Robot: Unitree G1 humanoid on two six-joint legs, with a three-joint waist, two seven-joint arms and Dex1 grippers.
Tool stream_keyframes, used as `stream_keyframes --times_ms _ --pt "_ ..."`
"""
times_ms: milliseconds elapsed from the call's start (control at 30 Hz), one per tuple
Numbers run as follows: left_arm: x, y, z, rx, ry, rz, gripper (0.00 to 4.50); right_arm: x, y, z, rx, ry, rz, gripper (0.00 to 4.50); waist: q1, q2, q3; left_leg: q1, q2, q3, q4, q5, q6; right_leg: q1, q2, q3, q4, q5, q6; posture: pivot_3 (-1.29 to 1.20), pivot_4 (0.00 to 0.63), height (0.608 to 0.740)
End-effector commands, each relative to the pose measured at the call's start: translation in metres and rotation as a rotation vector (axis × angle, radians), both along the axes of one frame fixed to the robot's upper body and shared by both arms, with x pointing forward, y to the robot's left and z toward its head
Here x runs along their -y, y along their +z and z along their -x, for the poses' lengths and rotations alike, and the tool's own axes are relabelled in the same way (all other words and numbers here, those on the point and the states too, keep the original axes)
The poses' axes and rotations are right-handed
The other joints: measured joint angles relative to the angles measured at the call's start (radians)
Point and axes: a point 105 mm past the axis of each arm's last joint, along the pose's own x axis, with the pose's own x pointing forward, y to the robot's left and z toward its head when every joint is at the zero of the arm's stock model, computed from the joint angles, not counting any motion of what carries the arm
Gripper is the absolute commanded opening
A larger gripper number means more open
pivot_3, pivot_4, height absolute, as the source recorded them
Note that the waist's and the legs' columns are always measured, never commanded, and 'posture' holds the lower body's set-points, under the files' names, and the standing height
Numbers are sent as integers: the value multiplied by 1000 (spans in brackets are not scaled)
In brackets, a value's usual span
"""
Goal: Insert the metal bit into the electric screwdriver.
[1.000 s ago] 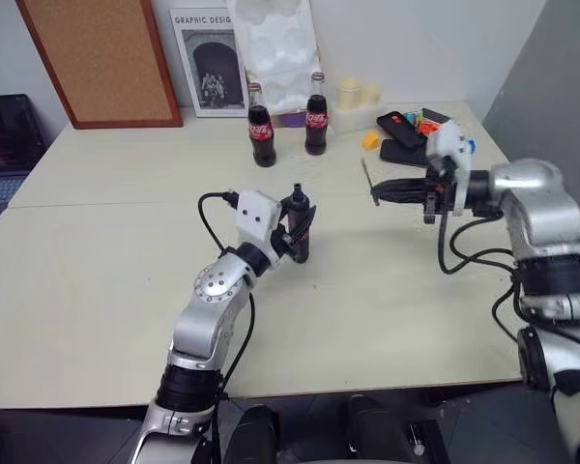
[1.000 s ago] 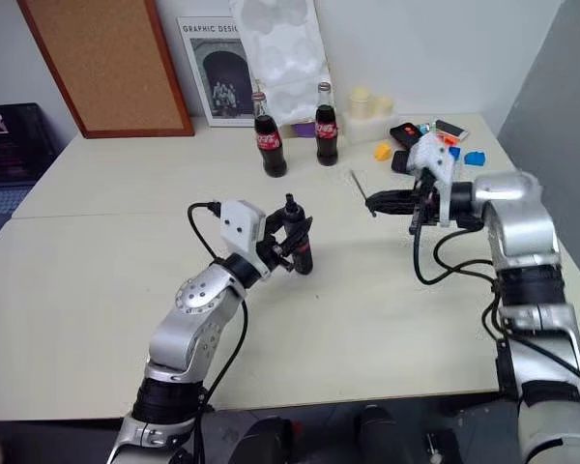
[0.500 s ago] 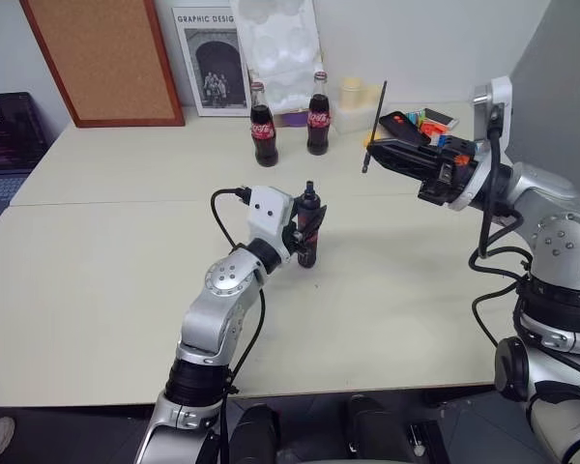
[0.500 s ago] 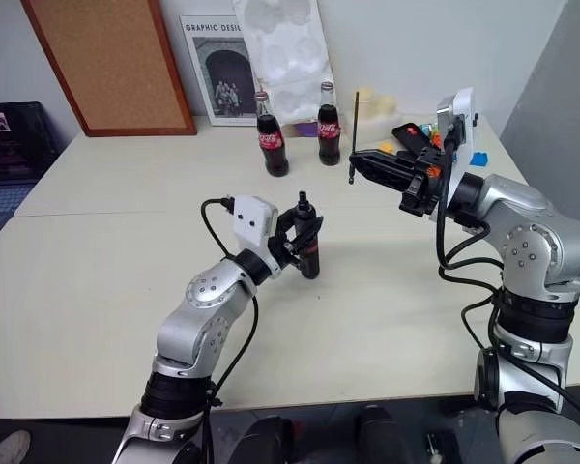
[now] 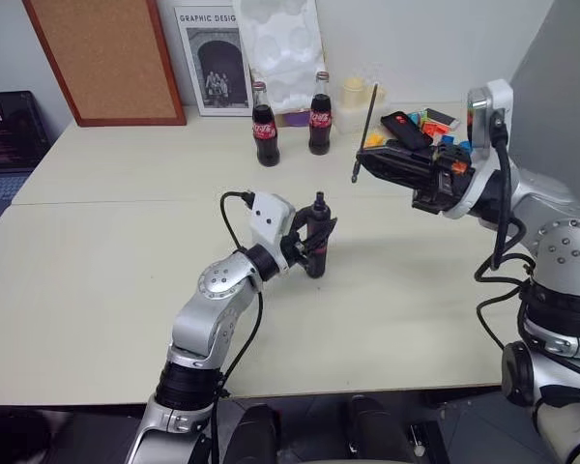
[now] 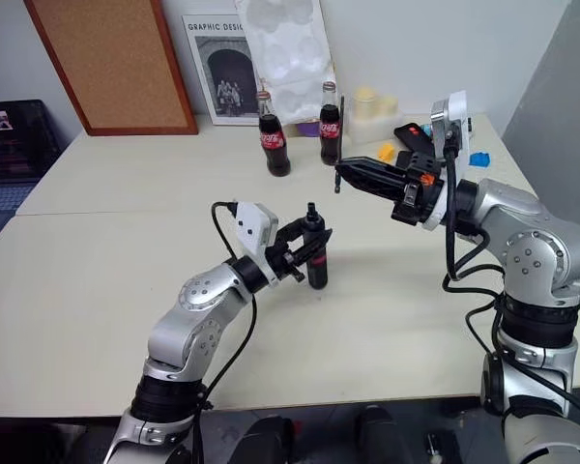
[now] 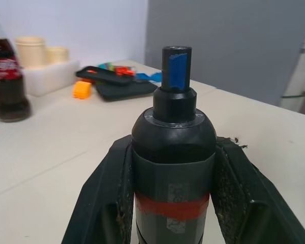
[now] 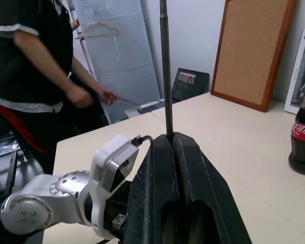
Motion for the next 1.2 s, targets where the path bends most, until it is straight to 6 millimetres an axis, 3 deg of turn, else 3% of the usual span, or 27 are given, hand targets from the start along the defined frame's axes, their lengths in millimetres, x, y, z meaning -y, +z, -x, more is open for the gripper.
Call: stream_keyframes --times_ms 33,433,1200 --pt "10 4 16 9 -175 -25 1661 -1 4 10 98 73 15 0 -1 0 0 0 0 0 0 0 0 0 0 0 0 0 0 0 150 740" --pt "-5 -33 19 47 -189 -165 1661 -9 -12 18 197 254 88 0 2 0 0 1 1 1 -9 0 0 1 0 0 -8 0 0 0 150 740" --pt "-11 -32 15 52 -165 -171 1661 -14 -21 -6 329 383 193 0 -3 0 0 3 1 1 -9 0 0 2 0 0 -7 1 0 0 150 740"
